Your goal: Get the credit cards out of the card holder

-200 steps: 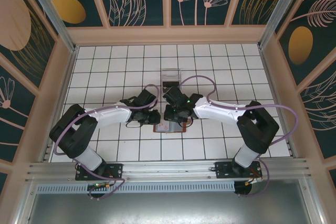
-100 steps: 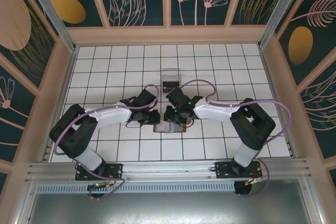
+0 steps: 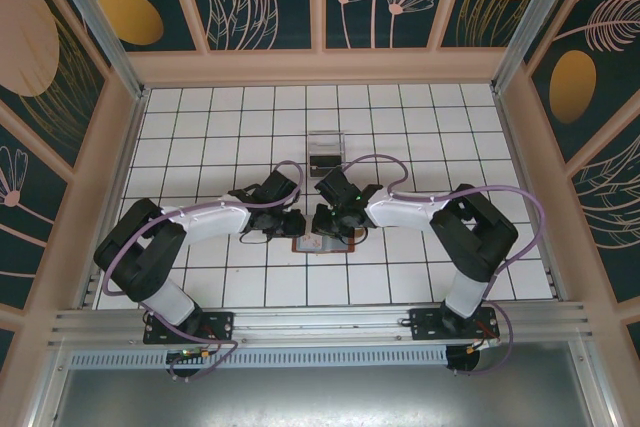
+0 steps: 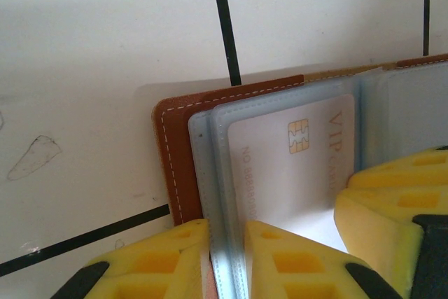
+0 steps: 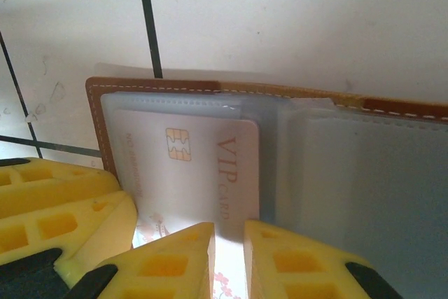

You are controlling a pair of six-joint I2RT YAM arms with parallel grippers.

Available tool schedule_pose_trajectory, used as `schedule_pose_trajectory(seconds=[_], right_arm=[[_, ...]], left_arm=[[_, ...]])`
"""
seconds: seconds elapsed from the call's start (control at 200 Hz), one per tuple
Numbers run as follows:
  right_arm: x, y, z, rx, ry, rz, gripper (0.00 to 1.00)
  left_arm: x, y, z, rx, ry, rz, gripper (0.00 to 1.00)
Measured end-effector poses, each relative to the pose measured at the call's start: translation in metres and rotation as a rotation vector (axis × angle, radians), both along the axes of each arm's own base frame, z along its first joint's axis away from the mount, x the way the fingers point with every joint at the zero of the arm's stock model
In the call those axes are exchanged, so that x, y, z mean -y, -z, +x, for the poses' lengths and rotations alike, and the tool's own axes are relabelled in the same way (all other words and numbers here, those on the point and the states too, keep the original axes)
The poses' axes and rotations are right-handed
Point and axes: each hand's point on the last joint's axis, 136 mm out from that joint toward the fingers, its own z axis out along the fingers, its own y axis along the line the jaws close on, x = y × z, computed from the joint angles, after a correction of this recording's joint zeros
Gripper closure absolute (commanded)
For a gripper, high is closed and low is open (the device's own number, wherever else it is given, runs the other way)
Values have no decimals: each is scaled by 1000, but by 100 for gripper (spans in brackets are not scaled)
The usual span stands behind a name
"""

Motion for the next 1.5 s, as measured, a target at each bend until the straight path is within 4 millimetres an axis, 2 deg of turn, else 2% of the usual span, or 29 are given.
schedule_pose_trajectory(seconds=[0.275, 0.385, 0.656, 1.501], right_arm=[[5, 3, 0, 2, 9, -30, 81], [5, 2, 0, 4, 9, -30, 81], [4, -11, 2, 26, 9, -5, 81], [12, 1, -2, 16, 15, -12, 81]], left_arm=[[-1, 1, 0, 1, -1, 3, 75], [-1, 2, 0, -1, -1, 5, 77], [-1, 2, 1, 4, -5, 9, 81], [-1, 3, 2, 4, -5, 10, 82]])
